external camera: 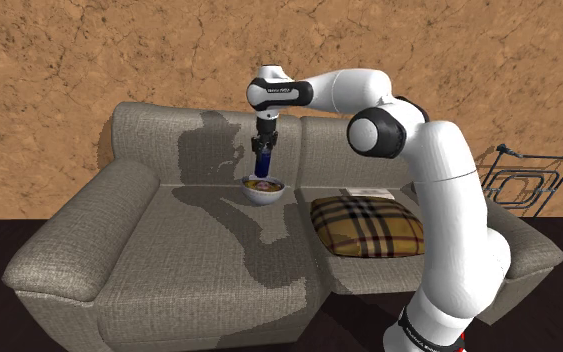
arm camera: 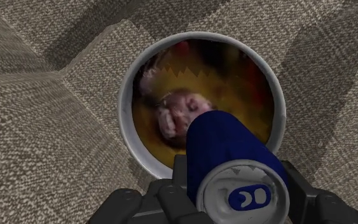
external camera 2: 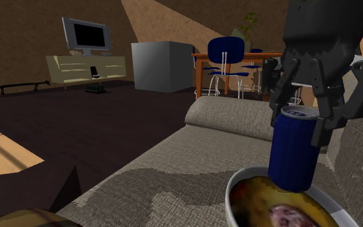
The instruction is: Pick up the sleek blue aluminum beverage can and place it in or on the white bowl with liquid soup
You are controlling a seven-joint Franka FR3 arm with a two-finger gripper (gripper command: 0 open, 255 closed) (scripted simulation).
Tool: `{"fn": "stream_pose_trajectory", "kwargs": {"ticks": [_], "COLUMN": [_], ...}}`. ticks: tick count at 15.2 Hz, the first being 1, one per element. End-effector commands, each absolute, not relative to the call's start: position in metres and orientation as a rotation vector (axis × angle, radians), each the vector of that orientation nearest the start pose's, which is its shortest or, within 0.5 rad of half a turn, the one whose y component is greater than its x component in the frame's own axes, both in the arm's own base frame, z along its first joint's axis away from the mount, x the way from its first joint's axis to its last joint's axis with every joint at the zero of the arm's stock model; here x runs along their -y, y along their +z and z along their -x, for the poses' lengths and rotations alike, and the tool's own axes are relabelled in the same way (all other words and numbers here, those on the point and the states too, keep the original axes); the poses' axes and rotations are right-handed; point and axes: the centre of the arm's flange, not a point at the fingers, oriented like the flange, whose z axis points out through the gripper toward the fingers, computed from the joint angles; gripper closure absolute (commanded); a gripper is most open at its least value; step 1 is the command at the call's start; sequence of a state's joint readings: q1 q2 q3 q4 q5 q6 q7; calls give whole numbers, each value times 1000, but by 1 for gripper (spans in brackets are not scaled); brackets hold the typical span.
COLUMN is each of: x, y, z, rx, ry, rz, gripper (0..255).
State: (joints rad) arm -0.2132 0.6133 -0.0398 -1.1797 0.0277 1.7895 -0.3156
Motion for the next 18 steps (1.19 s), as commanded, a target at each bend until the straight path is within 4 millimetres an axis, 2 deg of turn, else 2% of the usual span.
{"fn": "stream_pose_trajectory", "kwargs": {"ticks": [1,8,16,17,18], "x": [173,173,173,174,174], "y": [422,384,384,383,383], "z": [-710,-710,-710,-710,-712], "rx": [100,100,100,100,100], "ry": [1,1,1,1,2], "rz": [3136,3136,3136,3136,3136], "gripper": [255,255,255,0,0]}}
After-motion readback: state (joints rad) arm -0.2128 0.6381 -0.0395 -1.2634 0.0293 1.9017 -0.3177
